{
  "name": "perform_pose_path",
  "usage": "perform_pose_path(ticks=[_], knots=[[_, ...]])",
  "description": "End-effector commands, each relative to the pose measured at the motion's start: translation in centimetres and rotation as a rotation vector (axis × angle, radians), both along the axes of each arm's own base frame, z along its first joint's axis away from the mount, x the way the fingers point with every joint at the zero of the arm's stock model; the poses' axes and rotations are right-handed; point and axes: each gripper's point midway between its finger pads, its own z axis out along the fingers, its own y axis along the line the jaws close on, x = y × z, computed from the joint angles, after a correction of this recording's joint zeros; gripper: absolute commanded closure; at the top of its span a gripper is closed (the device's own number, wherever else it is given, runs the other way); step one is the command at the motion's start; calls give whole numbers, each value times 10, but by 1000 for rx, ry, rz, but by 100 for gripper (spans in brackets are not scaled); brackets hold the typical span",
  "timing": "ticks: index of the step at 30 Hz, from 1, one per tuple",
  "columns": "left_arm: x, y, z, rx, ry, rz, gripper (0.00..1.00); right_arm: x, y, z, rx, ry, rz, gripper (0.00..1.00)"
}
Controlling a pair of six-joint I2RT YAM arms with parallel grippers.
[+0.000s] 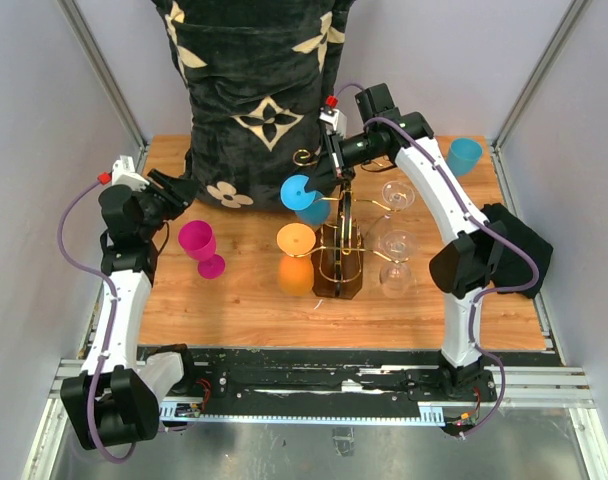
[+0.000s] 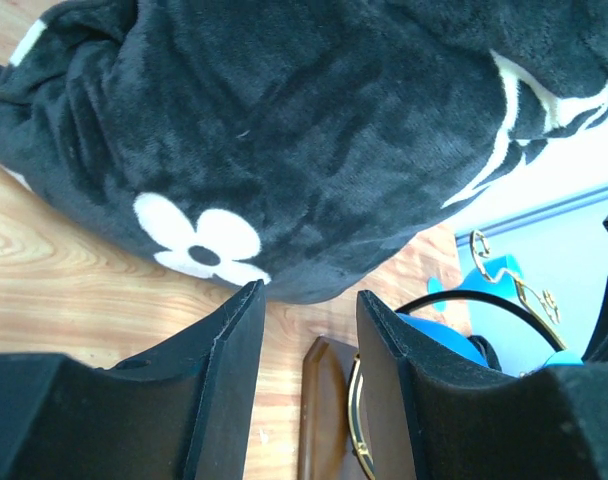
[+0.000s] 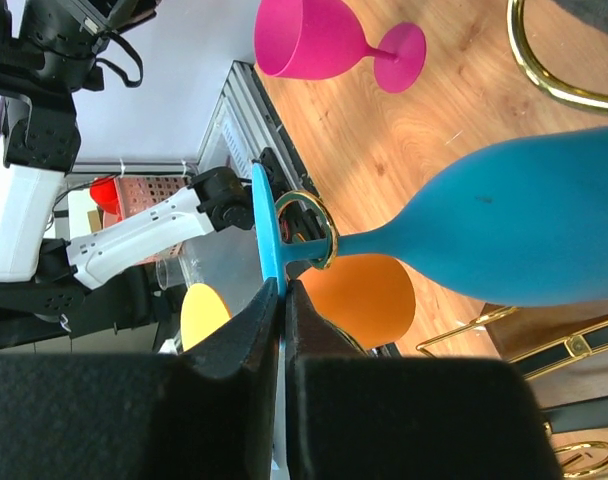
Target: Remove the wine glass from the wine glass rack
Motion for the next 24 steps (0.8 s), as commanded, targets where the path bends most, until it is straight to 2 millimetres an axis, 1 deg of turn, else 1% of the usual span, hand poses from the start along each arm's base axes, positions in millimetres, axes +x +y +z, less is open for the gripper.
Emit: perform_pose_path(ticks=[1, 5, 10, 12, 14, 19, 23, 24], knots=[[1, -12, 17, 17, -39, -47, 53, -30, -7, 27, 38, -6, 42, 95], [1, -17, 20, 18, -46, -60, 53, -28, -7, 29, 25, -13, 32, 95], [0, -16, 22, 39, -45, -56, 53, -23, -17, 37, -19, -64, -13, 95], [0, -17, 23, 40, -46, -60, 53, -23, -21, 36, -37, -68, -18, 95], [0, -17, 22, 37, -45, -63, 53, -24, -23, 30, -54, -58, -18, 95], [-1, -20, 16, 16, -42, -70, 53, -27, -15, 27, -20, -33, 3, 95], [-1, -20, 14, 16, -38, -69, 53, -25, 0, 30, 7, -37, 23, 95], [-2, -19, 15, 23, -38, -67, 53, -22, 6, 27, 13, -26, 28, 95]])
